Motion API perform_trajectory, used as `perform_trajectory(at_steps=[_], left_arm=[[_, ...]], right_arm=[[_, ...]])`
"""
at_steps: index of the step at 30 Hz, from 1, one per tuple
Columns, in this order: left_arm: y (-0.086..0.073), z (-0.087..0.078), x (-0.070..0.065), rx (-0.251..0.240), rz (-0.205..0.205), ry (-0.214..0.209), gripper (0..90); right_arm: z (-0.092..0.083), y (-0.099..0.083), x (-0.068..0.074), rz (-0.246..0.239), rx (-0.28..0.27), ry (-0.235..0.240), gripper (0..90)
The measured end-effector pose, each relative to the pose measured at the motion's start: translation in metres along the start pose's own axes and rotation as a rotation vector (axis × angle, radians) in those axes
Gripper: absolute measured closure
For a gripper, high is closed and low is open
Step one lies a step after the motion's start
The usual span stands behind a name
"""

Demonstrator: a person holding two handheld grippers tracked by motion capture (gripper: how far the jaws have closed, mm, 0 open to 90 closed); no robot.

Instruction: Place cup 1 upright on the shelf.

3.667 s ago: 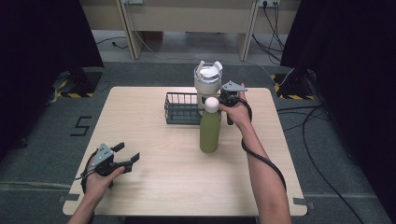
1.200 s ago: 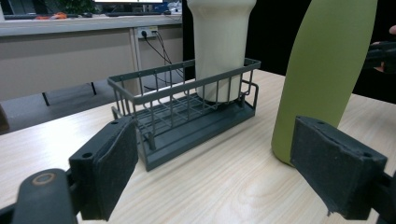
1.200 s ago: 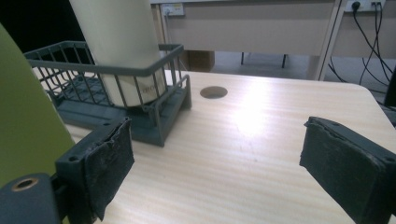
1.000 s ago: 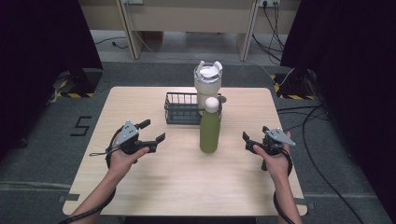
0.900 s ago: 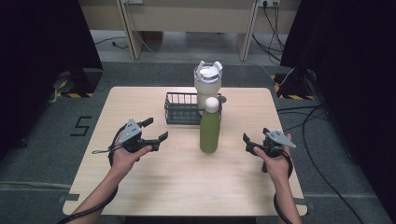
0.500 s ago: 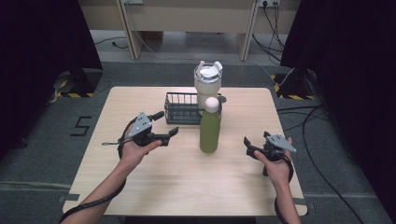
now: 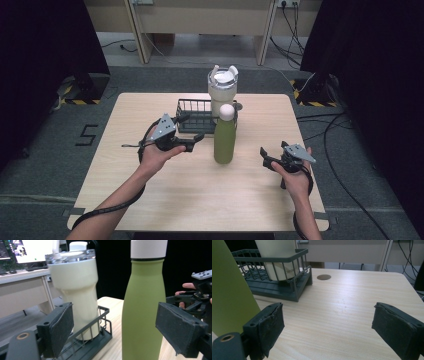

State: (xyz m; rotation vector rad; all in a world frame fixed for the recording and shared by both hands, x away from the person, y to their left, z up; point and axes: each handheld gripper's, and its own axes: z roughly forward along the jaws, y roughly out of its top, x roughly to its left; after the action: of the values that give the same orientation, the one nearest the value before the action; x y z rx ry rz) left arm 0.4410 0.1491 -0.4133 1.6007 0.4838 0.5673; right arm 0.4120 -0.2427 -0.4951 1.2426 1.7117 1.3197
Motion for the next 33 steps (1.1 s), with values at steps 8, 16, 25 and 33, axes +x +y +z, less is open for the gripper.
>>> perform_trajectory(at_steps=[8, 16, 25, 33], left_arm=[[0.006, 0.015, -0.006, -0.004, 0.013, -0.029, 14.5], [0.005, 0.027, -0.011, -0.006, 0.014, -0.057, 14.5], [0.010, 0.039, -0.016, -0.017, 0.013, -0.090, 14.6], [0.015, 0.041, -0.018, -0.017, 0.028, -0.094, 14.6]], right_arm=[[0.000, 0.000, -0.001, 0.003, 0.002, 0.002, 10.4], [0.000, 0.000, -0.002, 0.002, -0.002, 0.004, 10.6], [-0.003, -0.002, -0.005, 0.005, -0.003, 0.010, 10.8], [-0.010, 0.000, -0.003, -0.003, -0.006, 0.003, 10.8]])
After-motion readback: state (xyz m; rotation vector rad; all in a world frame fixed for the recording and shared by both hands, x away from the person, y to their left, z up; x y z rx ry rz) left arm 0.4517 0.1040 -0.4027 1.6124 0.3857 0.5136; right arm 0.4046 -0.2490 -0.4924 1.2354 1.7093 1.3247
